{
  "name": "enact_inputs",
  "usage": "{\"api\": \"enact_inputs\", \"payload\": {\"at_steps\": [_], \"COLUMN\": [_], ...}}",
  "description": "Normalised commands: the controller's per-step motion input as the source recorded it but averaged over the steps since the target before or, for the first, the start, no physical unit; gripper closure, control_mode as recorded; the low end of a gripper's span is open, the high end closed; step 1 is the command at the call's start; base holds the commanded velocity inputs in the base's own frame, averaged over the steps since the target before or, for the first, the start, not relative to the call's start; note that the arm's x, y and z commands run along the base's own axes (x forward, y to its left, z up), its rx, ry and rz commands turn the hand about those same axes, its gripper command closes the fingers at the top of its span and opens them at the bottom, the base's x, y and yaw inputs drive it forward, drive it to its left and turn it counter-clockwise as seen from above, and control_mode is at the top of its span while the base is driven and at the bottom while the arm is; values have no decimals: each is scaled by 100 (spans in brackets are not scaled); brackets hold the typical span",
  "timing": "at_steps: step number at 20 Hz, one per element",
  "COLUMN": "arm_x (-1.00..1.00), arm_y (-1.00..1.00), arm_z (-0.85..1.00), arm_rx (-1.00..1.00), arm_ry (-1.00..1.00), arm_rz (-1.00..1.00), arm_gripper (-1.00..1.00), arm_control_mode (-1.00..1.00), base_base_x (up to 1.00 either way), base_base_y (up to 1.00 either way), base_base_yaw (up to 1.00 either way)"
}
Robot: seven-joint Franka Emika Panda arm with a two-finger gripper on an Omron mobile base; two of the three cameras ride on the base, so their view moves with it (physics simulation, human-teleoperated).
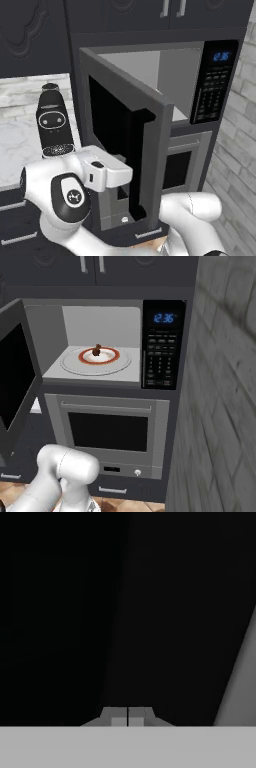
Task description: Transport the chicken drumstick from the fridge to the microwave and turn on the microwave.
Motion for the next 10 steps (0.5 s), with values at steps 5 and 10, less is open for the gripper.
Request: {"api": "enact_inputs", "payload": {"at_steps": [5,10], "arm_x": [39,48], "arm_y": [-37,-41], "arm_z": [0,0], "arm_rx": [0,0], "arm_ry": [0,0], "arm_rz": [0,0], "arm_gripper": [100,100], "arm_control_mode": [-100,-100], "base_base_x": [0,0], "base_base_y": [0,0], "base_base_yaw": [0,0]}}
